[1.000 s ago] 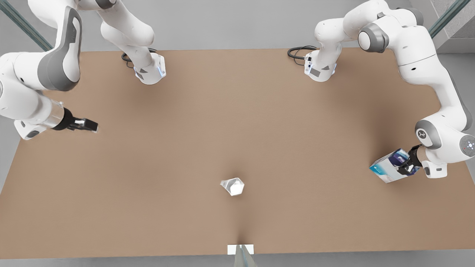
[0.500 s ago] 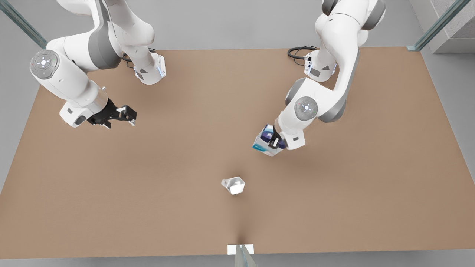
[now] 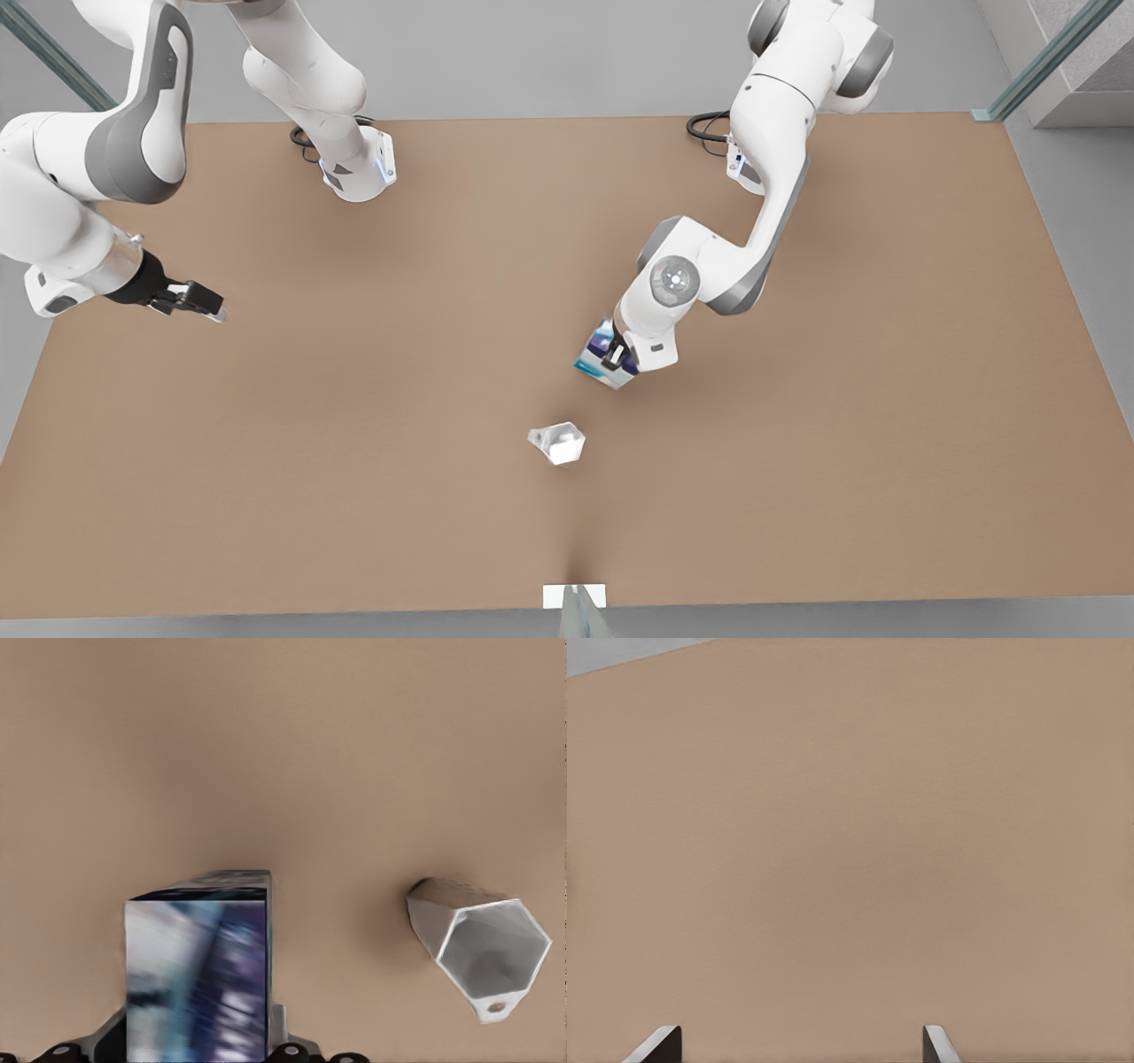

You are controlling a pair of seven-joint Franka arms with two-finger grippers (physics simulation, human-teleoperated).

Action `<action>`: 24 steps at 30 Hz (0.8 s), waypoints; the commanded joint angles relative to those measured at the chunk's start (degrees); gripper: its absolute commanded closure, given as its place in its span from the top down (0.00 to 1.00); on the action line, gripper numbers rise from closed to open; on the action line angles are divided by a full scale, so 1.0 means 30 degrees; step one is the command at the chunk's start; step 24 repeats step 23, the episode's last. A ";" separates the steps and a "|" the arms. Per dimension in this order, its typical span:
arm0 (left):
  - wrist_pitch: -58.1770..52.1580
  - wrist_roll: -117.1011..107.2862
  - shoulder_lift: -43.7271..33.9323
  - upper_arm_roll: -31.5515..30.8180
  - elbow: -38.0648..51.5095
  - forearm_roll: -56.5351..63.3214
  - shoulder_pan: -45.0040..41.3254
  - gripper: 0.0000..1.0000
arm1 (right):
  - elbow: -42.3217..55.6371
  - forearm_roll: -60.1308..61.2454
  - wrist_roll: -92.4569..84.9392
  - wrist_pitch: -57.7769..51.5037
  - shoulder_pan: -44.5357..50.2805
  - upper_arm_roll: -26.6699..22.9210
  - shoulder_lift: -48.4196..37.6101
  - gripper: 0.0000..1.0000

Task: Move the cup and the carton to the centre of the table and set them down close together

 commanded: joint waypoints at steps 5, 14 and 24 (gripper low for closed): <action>-0.0058 0.0000 0.0088 0.0029 0.0121 0.0014 0.0000 1.00 | 0.0030 0.0022 0.0000 -0.0059 0.2372 -0.0045 -0.0055 1.00; -0.7234 0.9569 -0.4805 0.1435 0.1293 0.1506 0.4129 1.00 | -0.0058 0.0022 0.0000 -0.0146 0.2314 -0.0046 -0.0025 1.00; -0.8290 3.1201 -0.5303 0.1435 0.1293 0.3706 0.8672 1.00 | -0.0029 -0.0007 0.0000 -0.0205 0.2313 -0.0104 -0.0055 1.00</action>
